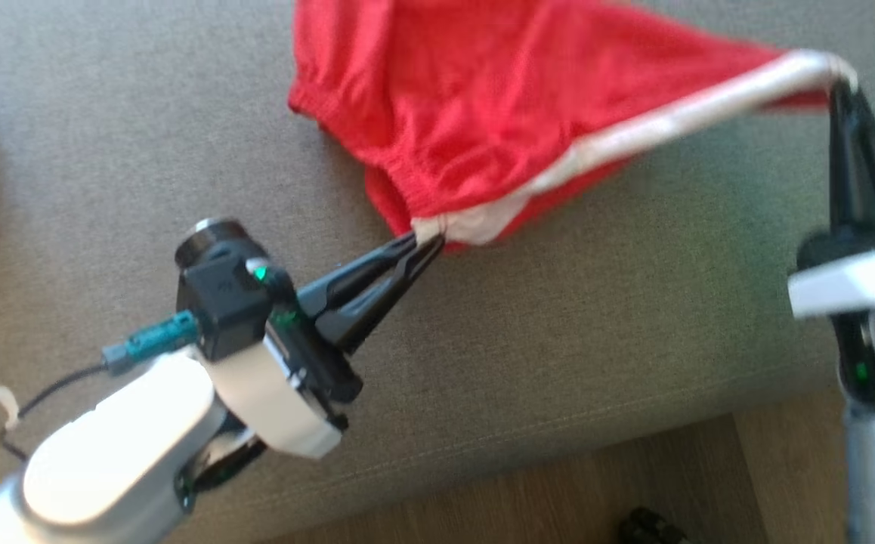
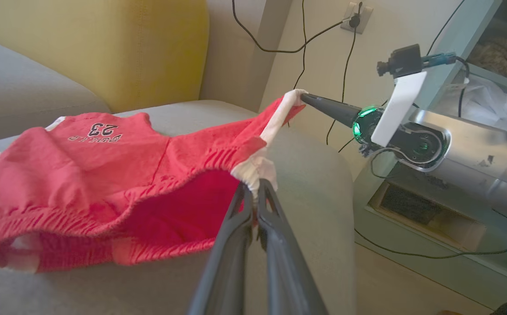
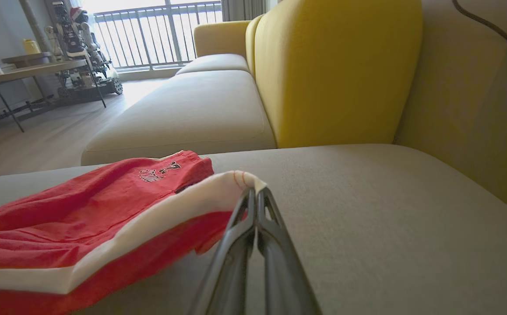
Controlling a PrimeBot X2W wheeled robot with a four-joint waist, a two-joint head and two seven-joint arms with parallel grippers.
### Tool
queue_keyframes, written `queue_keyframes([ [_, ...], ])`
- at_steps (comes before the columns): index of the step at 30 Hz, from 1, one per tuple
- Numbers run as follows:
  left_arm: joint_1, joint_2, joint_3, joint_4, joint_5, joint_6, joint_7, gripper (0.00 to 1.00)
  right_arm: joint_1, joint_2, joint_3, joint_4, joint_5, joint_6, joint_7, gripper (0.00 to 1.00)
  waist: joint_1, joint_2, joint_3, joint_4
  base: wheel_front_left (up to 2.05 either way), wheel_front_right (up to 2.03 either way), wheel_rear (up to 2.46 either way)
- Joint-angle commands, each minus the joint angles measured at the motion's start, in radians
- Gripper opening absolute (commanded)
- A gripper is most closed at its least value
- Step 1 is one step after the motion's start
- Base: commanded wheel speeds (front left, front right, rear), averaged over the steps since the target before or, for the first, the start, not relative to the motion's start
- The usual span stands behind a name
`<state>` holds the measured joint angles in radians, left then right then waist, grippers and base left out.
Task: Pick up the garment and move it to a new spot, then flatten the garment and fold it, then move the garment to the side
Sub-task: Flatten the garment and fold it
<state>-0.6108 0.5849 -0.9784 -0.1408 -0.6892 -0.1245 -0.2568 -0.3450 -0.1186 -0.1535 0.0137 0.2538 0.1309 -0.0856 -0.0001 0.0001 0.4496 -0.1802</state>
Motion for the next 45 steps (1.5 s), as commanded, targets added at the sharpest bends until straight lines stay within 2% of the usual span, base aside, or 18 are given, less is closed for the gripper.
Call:
queue_keyframes([
  [1,0.007,0.034,0.051,-0.043,-0.001,-0.006,-0.005,0.00,0.054,0.015,-0.010,-0.084,0.000,0.000,0.019,0.00,0.0001,-0.0001,-0.022,0.009,0.00,0.00,0.00],
  [8,0.123,0.023,0.063,-0.094,-0.016,-0.006,-0.005,0.00,0.246,0.054,-0.105,-0.281,0.004,0.000,0.090,0.00,0.0001,-0.0001,-0.069,0.033,0.00,0.00,0.00],
  [14,0.166,0.010,0.088,-0.109,-0.048,-0.006,-0.005,0.00,0.308,0.064,-0.156,-0.376,-0.027,0.000,0.152,0.00,0.0001,-0.0001,-0.075,0.063,0.00,0.00,0.00],
  [17,0.169,-0.024,0.124,-0.123,-0.065,-0.006,-0.005,0.00,0.284,0.066,-0.186,-0.383,-0.075,0.000,0.175,0.00,0.0001,-0.0001,-0.064,0.091,0.00,0.00,0.00],
  [22,0.176,-0.124,0.213,-0.121,-0.130,-0.006,-0.005,0.00,0.166,0.068,-0.209,-0.342,-0.210,0.000,0.184,0.00,0.0001,-0.0001,-0.038,0.138,0.00,0.00,0.00],
  [26,0.169,-0.202,0.258,-0.093,-0.200,-0.006,-0.005,0.00,0.025,0.063,-0.201,-0.279,-0.330,0.000,0.197,0.00,0.0001,-0.0001,-0.012,0.176,0.00,0.00,0.00],
  [32,0.135,-0.281,0.249,-0.014,-0.306,-0.006,-0.005,0.00,-0.202,0.021,-0.166,-0.129,-0.453,0.000,0.249,0.00,0.0001,-0.0001,0.028,0.228,0.00,0.00,0.00],
  [36,0.110,-0.351,0.264,0.016,-0.387,-0.006,-0.005,0.00,-0.341,-0.035,-0.126,0.028,-0.512,0.000,0.245,0.00,0.0001,-0.0001,0.057,0.262,0.00,0.00,0.00],
  [45,0.070,-0.458,0.320,0.069,-0.450,-0.006,-0.005,0.00,-0.631,-0.111,-0.054,0.437,-0.586,0.000,0.134,0.00,0.0001,-0.0001,0.112,0.339,0.00,0.00,0.00],
])
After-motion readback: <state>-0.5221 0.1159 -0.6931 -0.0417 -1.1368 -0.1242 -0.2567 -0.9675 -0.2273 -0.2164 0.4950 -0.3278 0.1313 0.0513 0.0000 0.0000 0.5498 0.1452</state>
